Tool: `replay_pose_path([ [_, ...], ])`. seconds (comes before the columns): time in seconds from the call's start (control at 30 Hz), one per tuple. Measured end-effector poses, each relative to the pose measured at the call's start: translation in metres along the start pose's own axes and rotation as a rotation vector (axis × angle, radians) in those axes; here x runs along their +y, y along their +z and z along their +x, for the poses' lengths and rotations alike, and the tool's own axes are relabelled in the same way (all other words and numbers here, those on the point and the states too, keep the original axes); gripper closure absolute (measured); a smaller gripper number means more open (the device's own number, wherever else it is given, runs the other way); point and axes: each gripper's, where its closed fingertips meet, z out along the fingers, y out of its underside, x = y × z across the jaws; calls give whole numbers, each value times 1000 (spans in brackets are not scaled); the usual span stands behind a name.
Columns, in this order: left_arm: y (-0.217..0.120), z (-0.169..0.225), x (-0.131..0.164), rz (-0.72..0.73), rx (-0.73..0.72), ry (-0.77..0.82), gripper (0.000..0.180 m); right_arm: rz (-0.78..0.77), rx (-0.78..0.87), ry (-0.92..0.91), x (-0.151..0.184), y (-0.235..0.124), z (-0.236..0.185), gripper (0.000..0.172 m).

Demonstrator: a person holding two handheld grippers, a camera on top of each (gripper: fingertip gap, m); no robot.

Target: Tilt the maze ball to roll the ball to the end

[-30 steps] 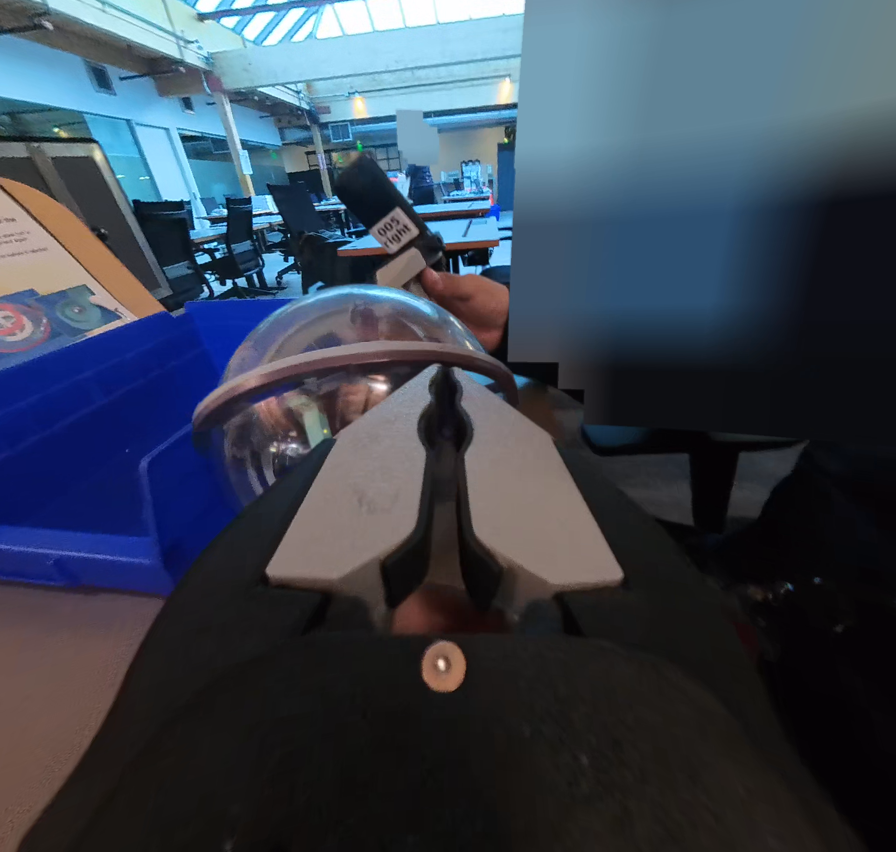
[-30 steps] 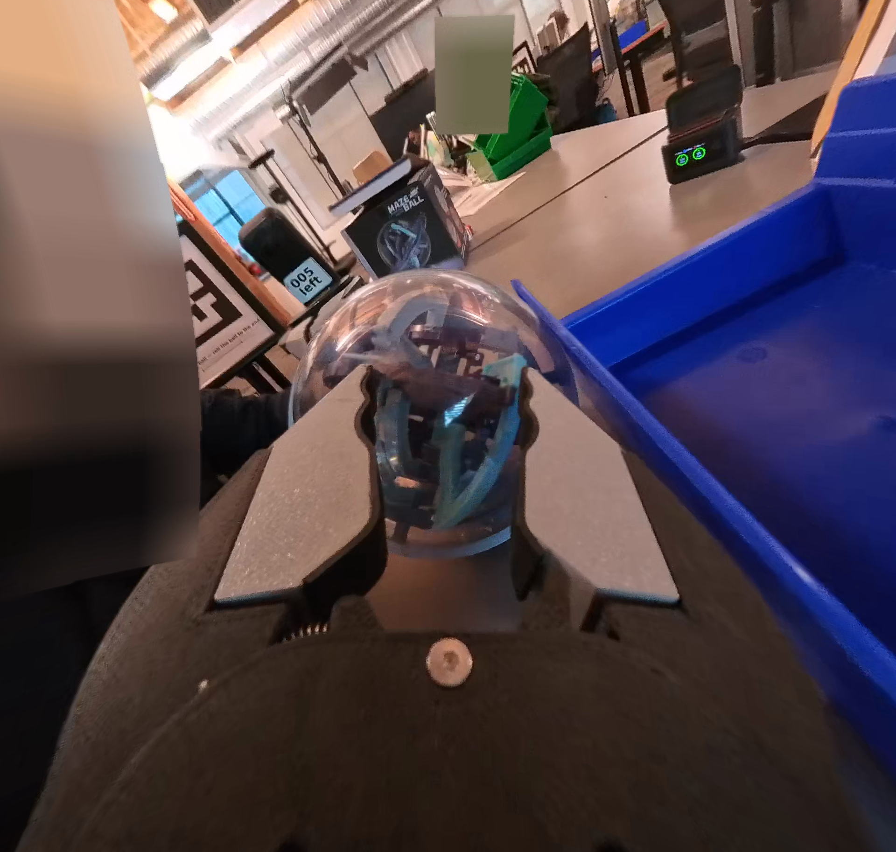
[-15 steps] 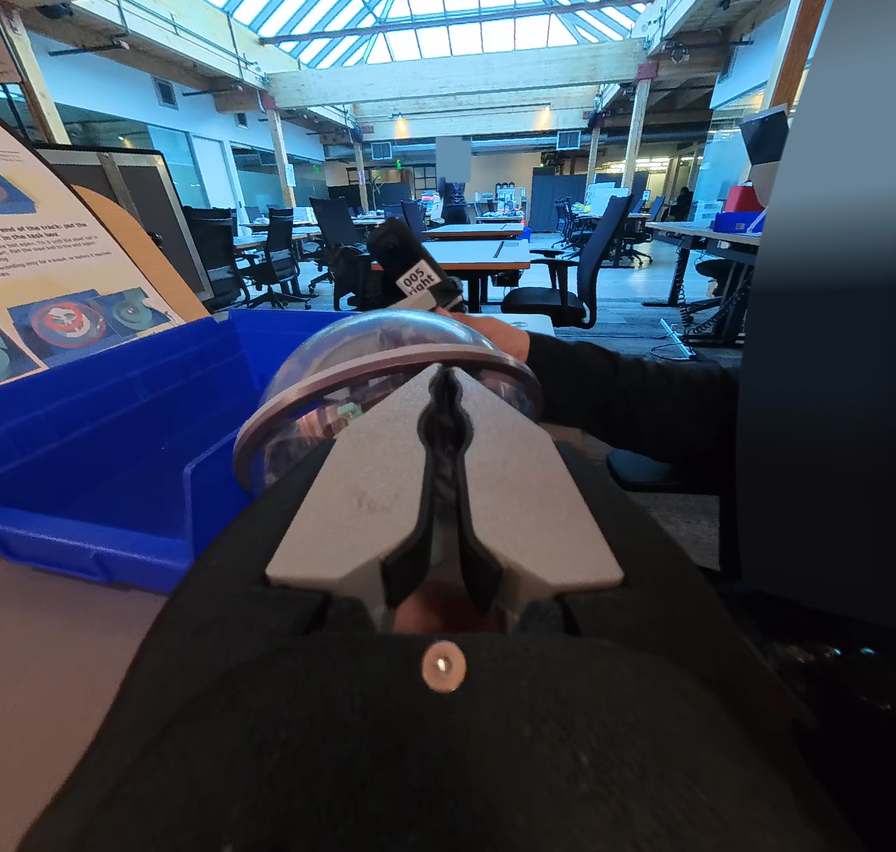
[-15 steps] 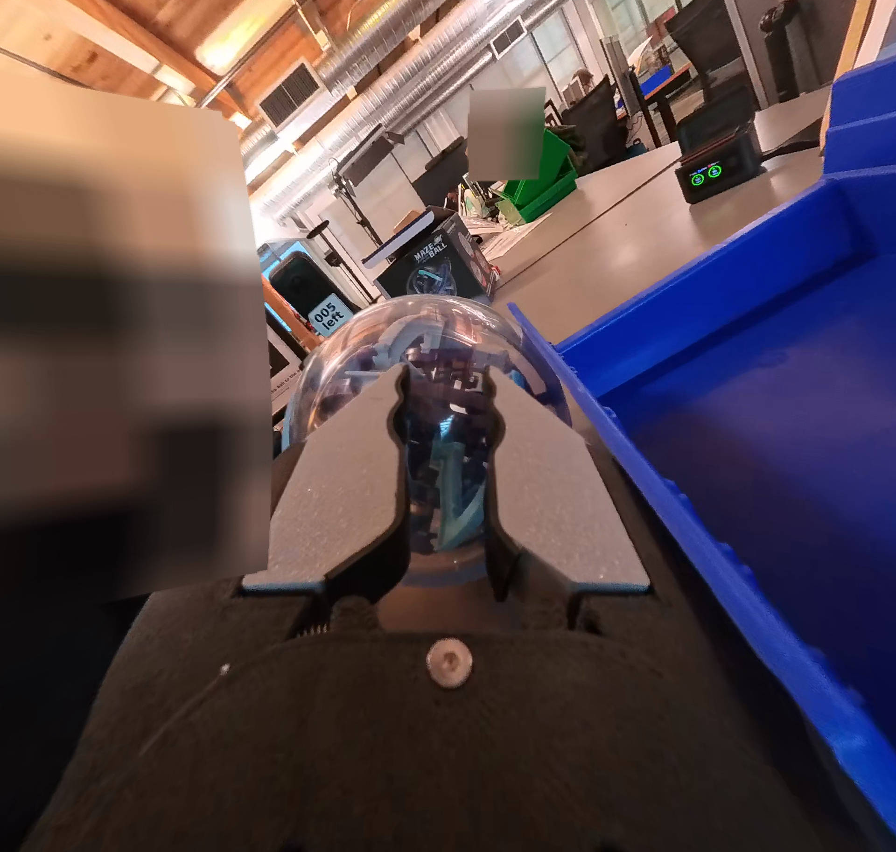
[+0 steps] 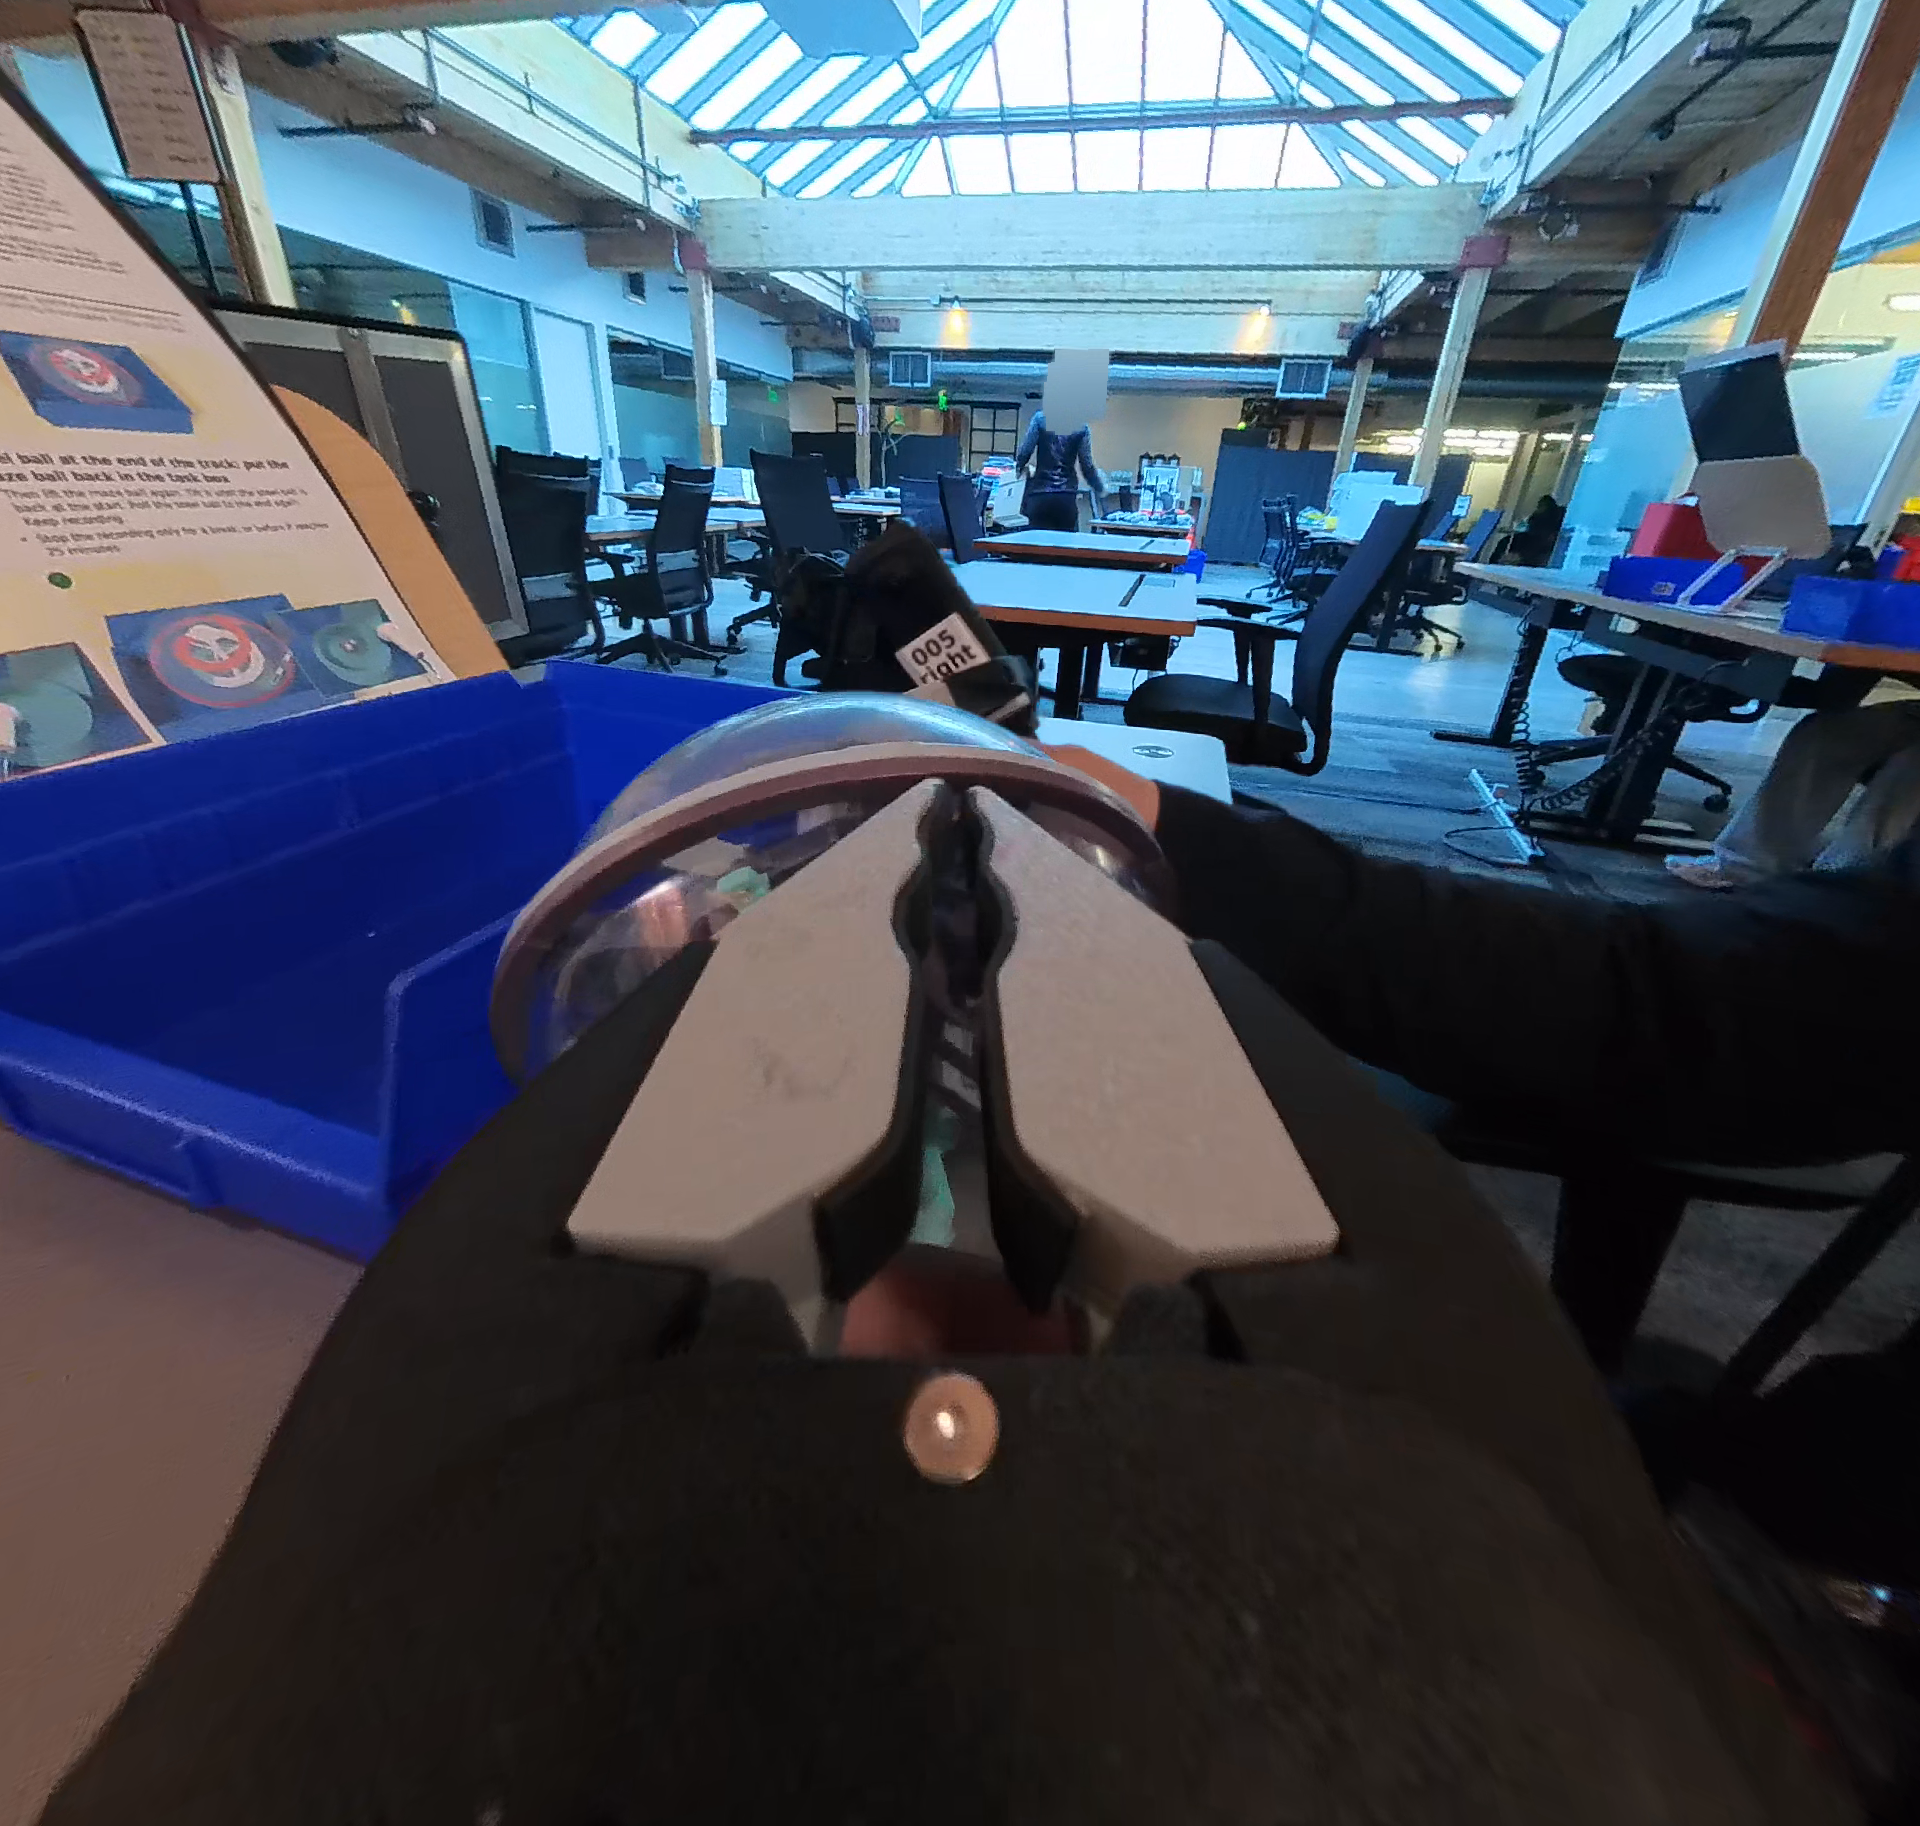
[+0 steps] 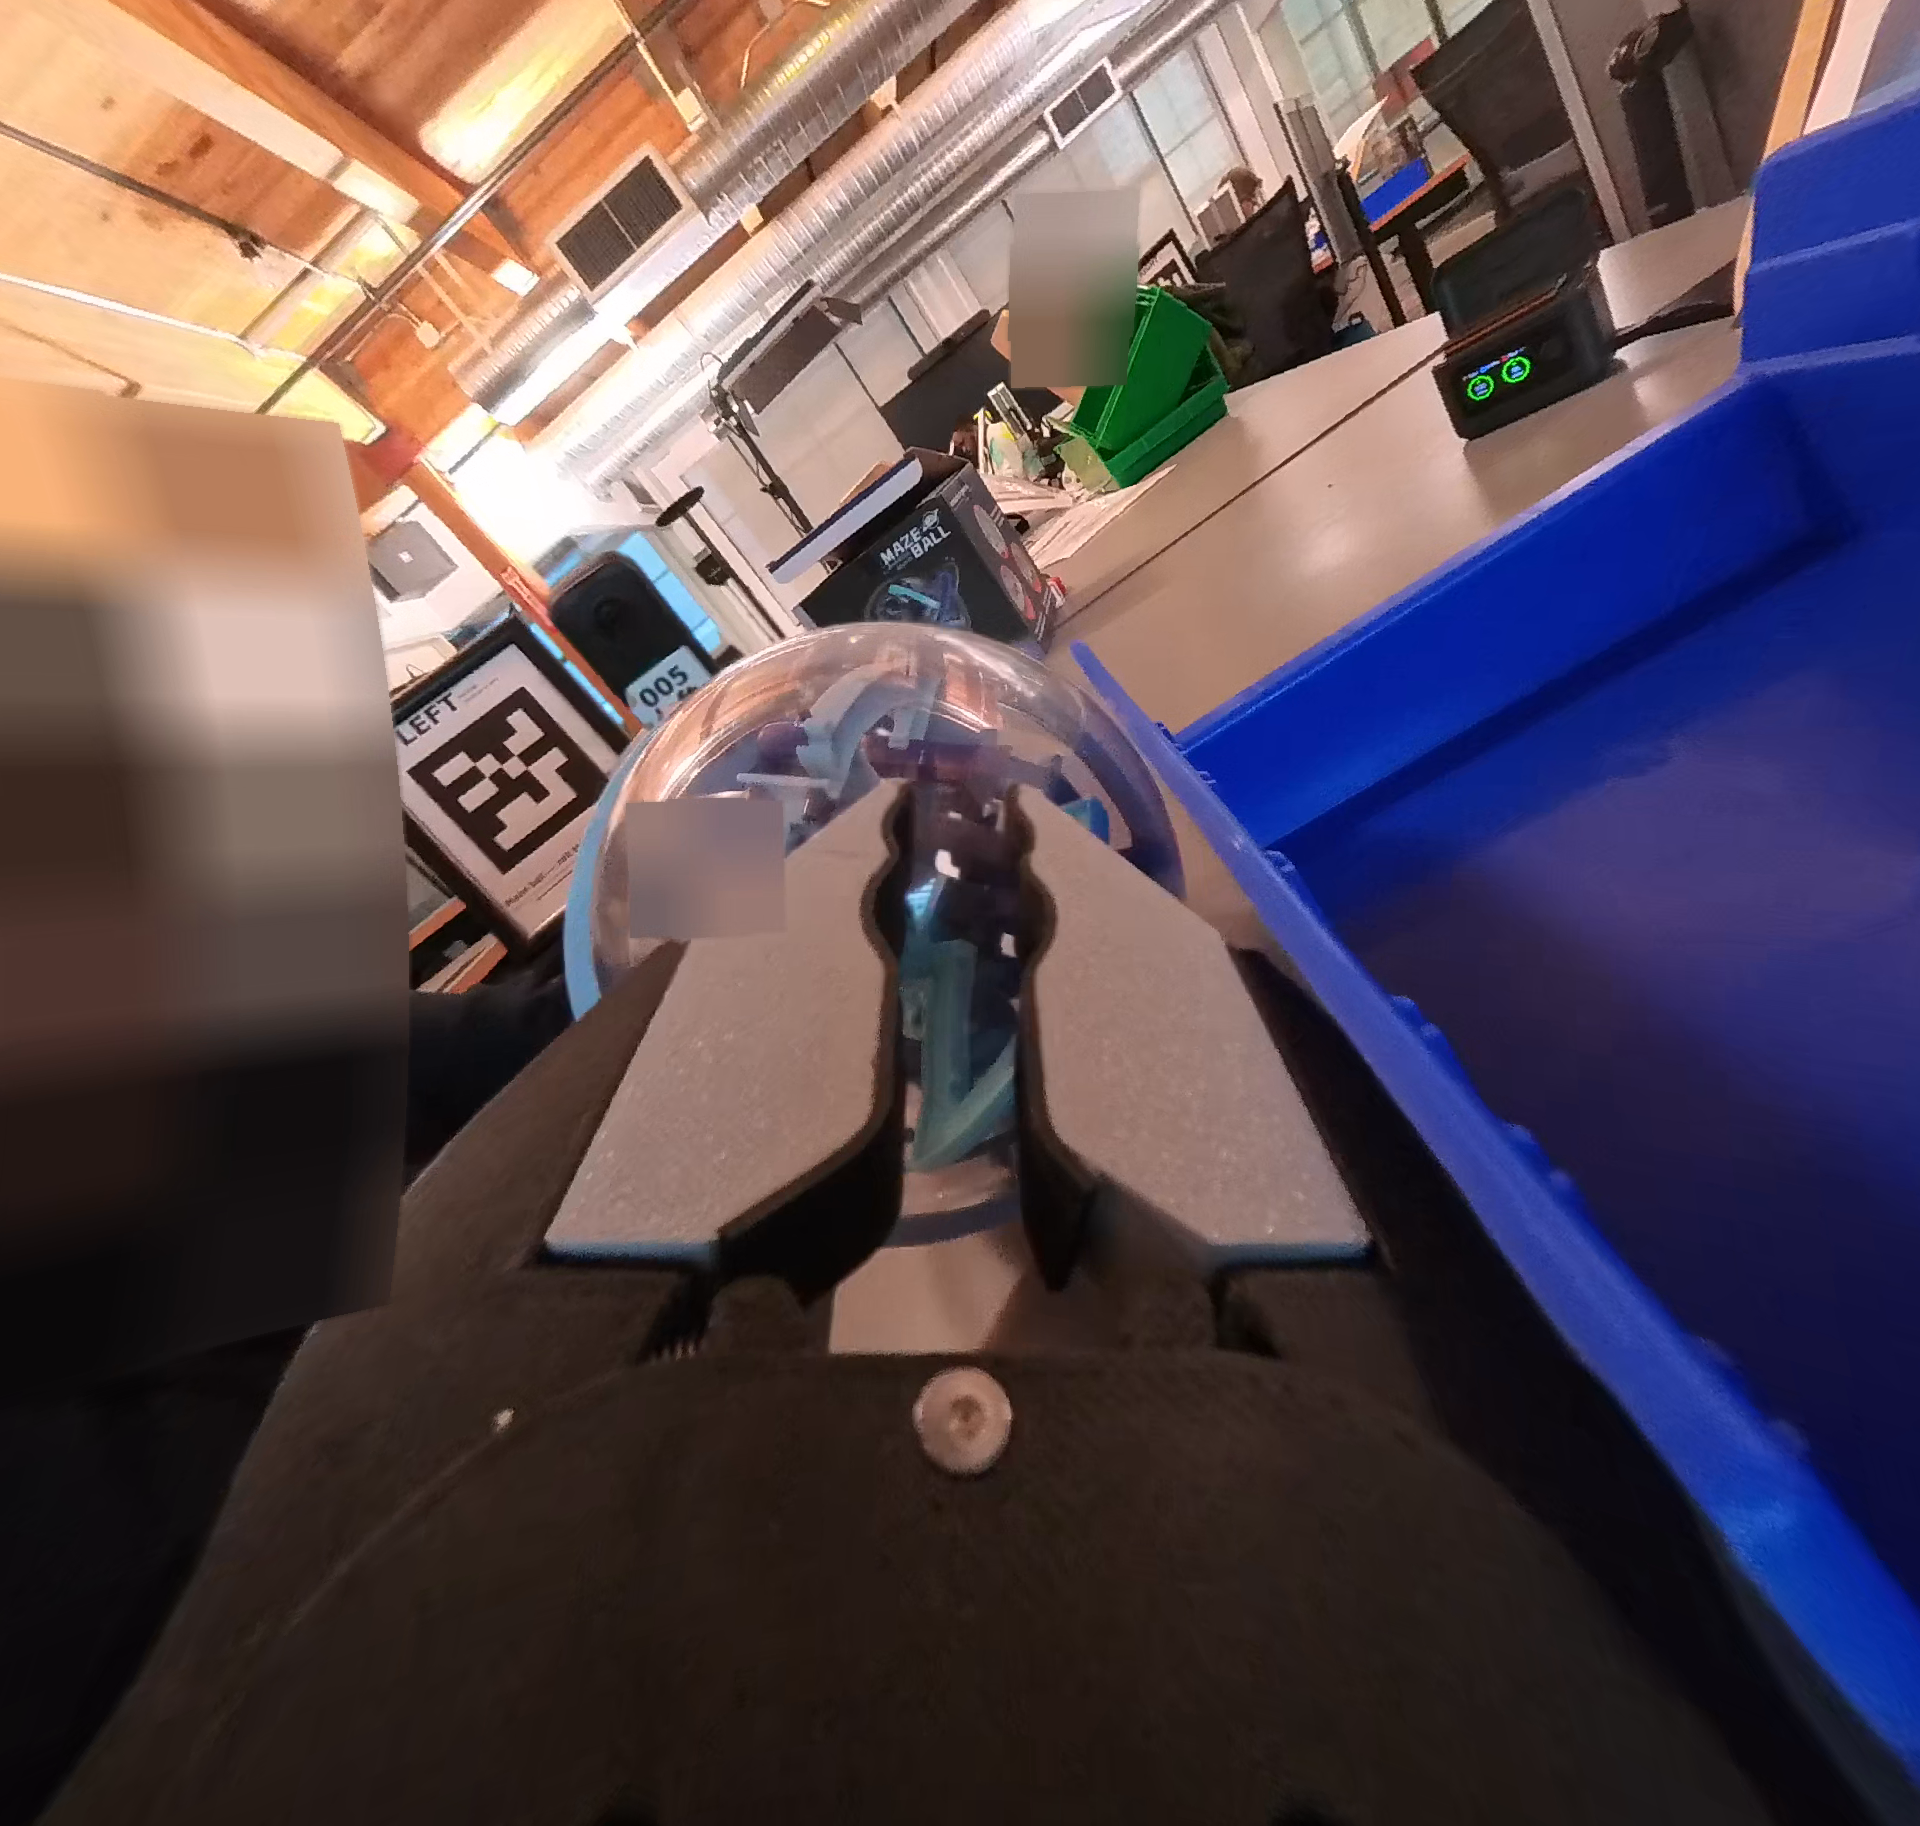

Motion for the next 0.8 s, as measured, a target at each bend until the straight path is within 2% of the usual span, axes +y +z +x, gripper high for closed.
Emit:
replay_pose_path([
  [0.23,5,10,3,-42,-16,106,180,-26,-5,-6,2,0,1,172],
  [0.5,1,-1,0,-30,-11,65,180,-17,-14,-3,1,0,0,172],
  [0.67,-2,-5,0,-19,8,2,180,-10,-21,3,1,1,-1,165],
  [0.8,-3,-6,0,-21,1,27,180,-14,-24,-11,1,0,-4,161],
])
